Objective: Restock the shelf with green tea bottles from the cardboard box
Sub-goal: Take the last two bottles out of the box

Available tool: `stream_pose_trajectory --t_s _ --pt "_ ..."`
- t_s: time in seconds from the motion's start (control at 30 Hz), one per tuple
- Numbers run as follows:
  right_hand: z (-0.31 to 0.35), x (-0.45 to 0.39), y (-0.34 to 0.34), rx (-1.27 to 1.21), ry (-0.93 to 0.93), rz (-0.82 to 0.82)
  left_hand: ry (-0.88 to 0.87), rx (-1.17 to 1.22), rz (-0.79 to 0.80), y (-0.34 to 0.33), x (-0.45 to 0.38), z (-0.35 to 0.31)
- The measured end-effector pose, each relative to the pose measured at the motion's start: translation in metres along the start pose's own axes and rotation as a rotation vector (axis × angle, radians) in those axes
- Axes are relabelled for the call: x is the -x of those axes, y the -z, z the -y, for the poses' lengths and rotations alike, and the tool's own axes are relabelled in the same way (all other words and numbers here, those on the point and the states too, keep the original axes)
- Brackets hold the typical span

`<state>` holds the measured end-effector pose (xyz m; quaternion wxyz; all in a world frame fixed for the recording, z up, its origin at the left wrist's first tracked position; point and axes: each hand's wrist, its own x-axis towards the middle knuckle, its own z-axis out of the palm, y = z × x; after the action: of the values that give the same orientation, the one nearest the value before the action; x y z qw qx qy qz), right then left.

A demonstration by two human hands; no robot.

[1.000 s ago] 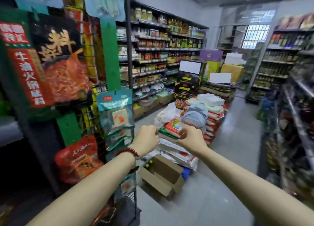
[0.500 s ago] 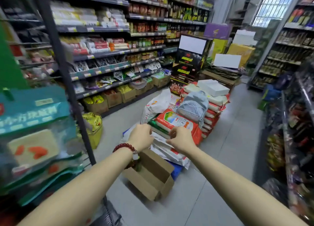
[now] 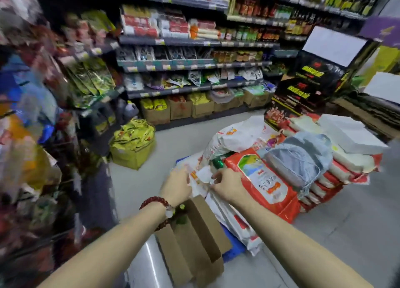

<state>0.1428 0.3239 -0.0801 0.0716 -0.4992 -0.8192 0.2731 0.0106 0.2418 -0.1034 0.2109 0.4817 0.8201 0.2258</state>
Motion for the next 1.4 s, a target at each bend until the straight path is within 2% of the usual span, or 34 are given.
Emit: stream_pose_trajectory --t_s 0.1,0.2,0.33,0.5,0.73,0.9,1.0,1.1,1.23,1.4 --pt "-0.04 -0.055 -0.053 -0.002 0.017 0.048 0.136 -0.03 -0.001 -0.06 -0.032 0.042" --pt "-0.083 -0.102 -0.123 -0.012 0.02 0.085 0.202 -0.063 0.023 -0.129 -0.06 0.093" --pt "-0.154 -0.154 -0.238 -0.004 0.04 0.158 0.307 -0.071 0.029 -0.232 -0.103 0.174" --pt "-0.235 -0.203 -0.356 0.009 0.078 0.168 0.328 -0.013 -0.008 -0.336 -0.153 0.254" --pt "-0.296 -0.262 -0.466 -0.048 0.071 0.207 0.334 0.076 -0.109 -0.437 -0.204 0.315" --pt "-0.305 -0.295 -0.511 -0.087 0.085 0.202 0.384 0.096 -0.192 -0.472 -0.224 0.337" --pt "-0.308 -0.308 -0.523 -0.104 0.099 0.158 0.415 0.135 -0.19 -0.487 -0.232 0.334" --pt "-0.31 -0.318 -0.536 -0.156 0.111 0.13 0.453 0.19 -0.264 -0.501 -0.239 0.332" --pt "-0.315 -0.322 -0.554 -0.258 0.113 0.117 0.584 0.397 -0.42 -0.516 -0.241 0.332" --pt "-0.326 -0.322 -0.565 -0.44 0.113 0.077 0.646 0.607 -0.586 -0.53 -0.252 0.335"
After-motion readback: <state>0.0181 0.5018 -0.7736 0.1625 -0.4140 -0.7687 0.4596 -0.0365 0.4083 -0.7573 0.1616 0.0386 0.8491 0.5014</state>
